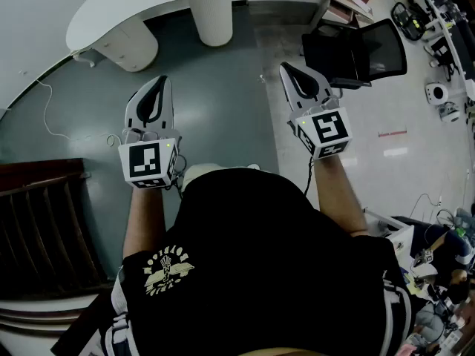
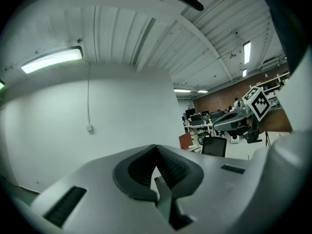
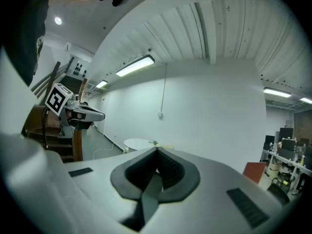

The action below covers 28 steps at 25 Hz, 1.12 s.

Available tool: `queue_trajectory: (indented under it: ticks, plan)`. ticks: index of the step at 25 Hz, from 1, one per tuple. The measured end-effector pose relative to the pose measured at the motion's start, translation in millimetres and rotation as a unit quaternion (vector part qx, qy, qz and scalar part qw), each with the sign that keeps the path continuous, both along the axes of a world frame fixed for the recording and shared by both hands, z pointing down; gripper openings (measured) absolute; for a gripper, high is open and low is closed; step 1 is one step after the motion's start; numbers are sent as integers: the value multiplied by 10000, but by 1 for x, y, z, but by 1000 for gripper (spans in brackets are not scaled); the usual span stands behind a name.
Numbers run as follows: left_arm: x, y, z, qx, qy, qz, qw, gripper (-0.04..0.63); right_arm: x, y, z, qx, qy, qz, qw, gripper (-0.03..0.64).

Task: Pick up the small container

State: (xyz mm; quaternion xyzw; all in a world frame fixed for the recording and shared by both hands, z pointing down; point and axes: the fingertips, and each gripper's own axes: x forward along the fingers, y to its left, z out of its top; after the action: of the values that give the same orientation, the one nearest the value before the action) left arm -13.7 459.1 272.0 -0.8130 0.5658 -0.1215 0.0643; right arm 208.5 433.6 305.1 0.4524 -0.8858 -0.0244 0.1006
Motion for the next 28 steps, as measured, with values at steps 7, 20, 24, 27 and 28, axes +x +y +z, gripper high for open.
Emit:
queue_trajectory:
  ticks: [7, 20, 24, 27, 28]
  plan:
    - [-6, 18, 6, -146, 141, -202, 9996, 21, -11, 11, 1, -65, -59, -217, 9997, 29]
    - [-47, 8, 28, -388, 88, -665, 9970, 21, -44, -19, 26, -679, -2, -892, 9937, 252]
    - [-44, -22, 32, -392, 99, -488, 9980, 21, -42, -35, 22, -780, -332, -1012, 9912, 251]
    - [-44, -53, 33, -344, 140, -269, 9989, 21, -40, -61, 17, -754, -363, -885, 9926, 252]
    - [-46, -66, 33, -320, 176, -221, 9991, 21, -40, -72, 16, -735, -329, -817, 9934, 252]
